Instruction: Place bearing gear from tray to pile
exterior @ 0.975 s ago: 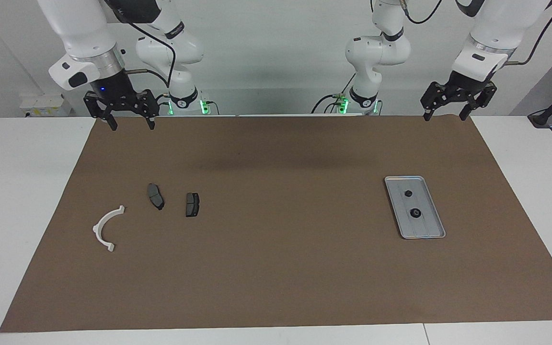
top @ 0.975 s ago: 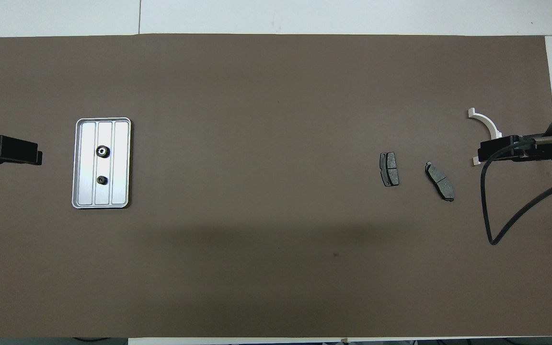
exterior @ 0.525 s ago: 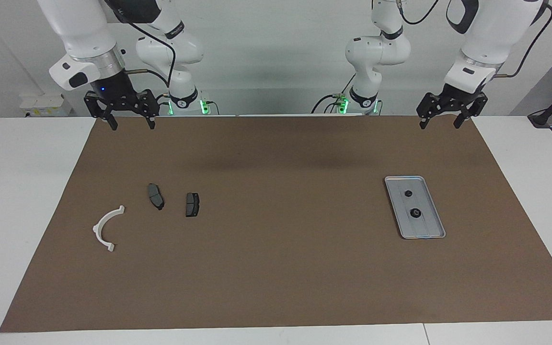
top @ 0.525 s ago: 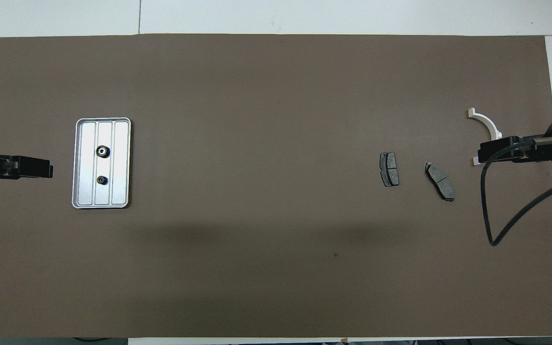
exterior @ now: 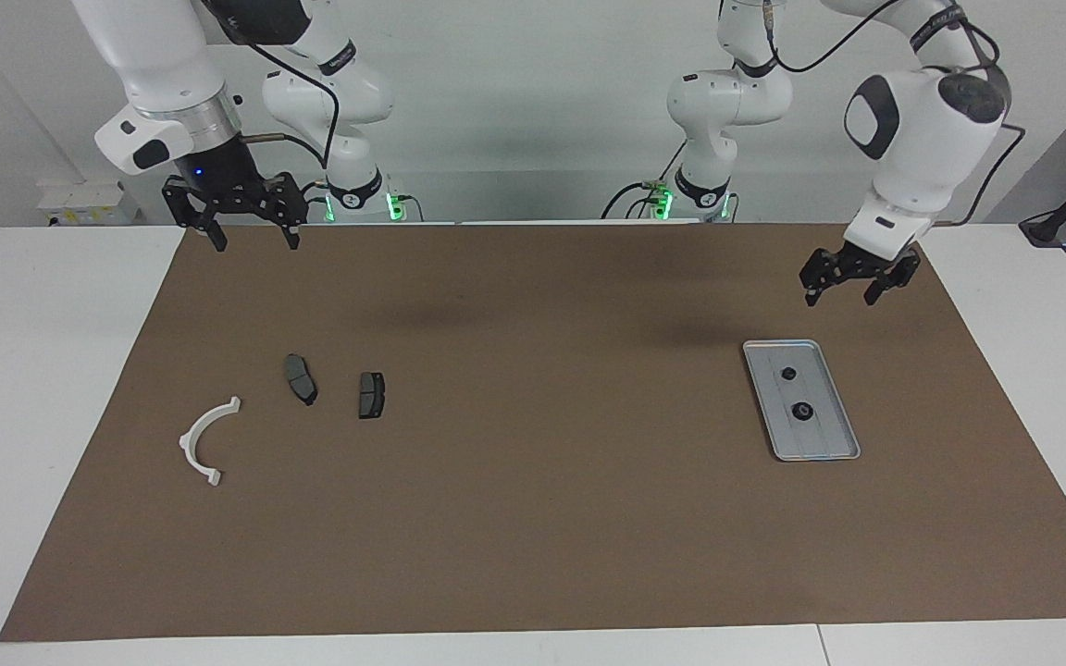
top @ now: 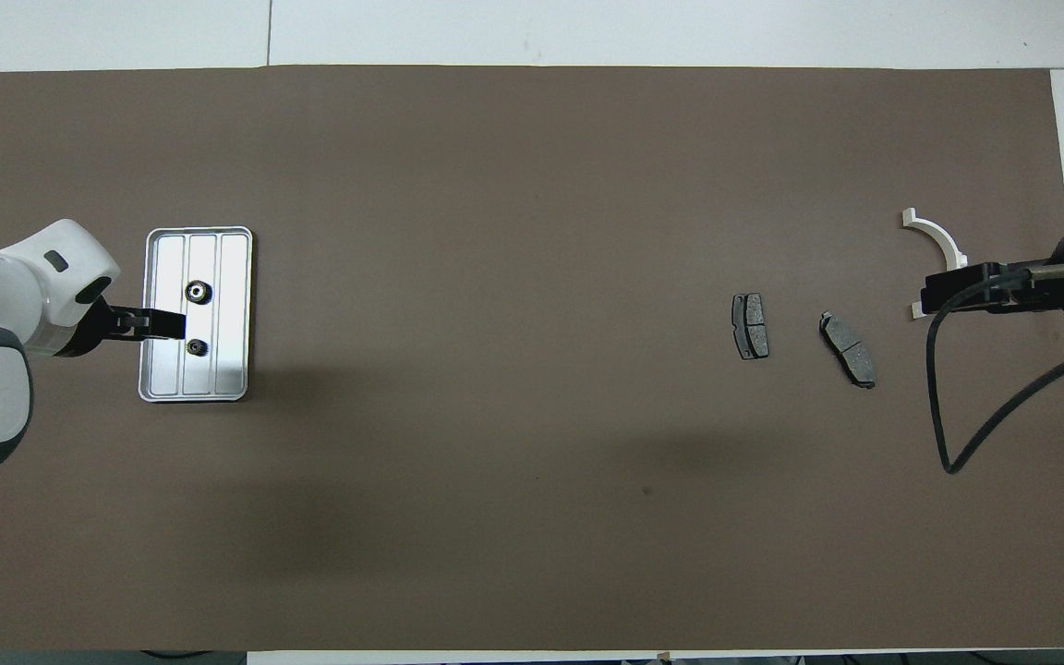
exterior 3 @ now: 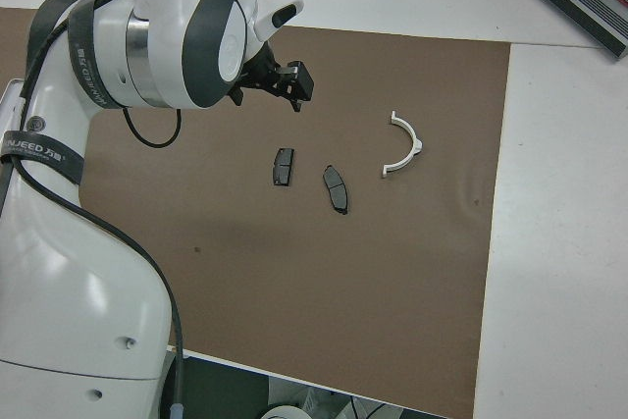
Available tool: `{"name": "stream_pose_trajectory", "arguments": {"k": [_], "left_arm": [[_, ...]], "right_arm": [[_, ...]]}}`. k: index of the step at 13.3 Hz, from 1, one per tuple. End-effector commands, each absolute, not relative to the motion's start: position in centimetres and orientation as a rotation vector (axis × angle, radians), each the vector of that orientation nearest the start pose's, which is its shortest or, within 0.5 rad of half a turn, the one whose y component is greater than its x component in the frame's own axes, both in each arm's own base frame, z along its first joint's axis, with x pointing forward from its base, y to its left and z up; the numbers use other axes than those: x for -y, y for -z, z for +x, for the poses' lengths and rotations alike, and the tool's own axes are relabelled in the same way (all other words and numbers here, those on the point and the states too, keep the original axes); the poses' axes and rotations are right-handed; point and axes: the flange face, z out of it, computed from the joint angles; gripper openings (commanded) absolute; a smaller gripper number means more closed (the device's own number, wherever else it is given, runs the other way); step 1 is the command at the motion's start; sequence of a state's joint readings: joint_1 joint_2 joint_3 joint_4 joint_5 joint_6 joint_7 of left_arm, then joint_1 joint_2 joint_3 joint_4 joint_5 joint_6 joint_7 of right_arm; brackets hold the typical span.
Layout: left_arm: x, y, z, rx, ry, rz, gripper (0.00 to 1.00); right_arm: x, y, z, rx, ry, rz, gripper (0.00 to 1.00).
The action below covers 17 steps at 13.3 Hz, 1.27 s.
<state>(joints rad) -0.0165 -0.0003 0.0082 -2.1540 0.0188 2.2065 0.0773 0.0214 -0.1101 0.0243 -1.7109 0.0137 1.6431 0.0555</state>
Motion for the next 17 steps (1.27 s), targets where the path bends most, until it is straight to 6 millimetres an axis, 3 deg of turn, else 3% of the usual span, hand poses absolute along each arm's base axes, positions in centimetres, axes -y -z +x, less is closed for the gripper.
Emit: {"name": "stream_pose_trajectory", "arguments": {"k": [1, 5, 11, 14, 17], "left_arm": [[0.3, -38.9, 54.3, -0.174, 0.104, -3.113, 0.93], [0.1, -35.5, 54.7, -0.174, 0.094, -3.114, 0.9], [0.2, -31.9, 53.7, -0.181, 0.052, -3.117, 0.88], [0.2, -30.5, 53.4, -0.18, 0.056, -3.117, 0.87], [0.1, -29.8, 53.4, -0.178, 0.047, -3.117, 0.86]], "right_arm": [[-2.3, -62.8, 51.8, 0.006, 0.059, -3.128, 1.0], [-1.9, -64.1, 51.4, -0.001, 0.097, -3.124, 1.0], [-2.1, -63.9, 50.9, -0.011, 0.093, -3.124, 1.0], [-2.1, -62.2, 50.9, -0.014, 0.062, -3.126, 1.0], [-2.7, -58.3, 51.6, -0.036, 0.073, -3.125, 1.0]]}}
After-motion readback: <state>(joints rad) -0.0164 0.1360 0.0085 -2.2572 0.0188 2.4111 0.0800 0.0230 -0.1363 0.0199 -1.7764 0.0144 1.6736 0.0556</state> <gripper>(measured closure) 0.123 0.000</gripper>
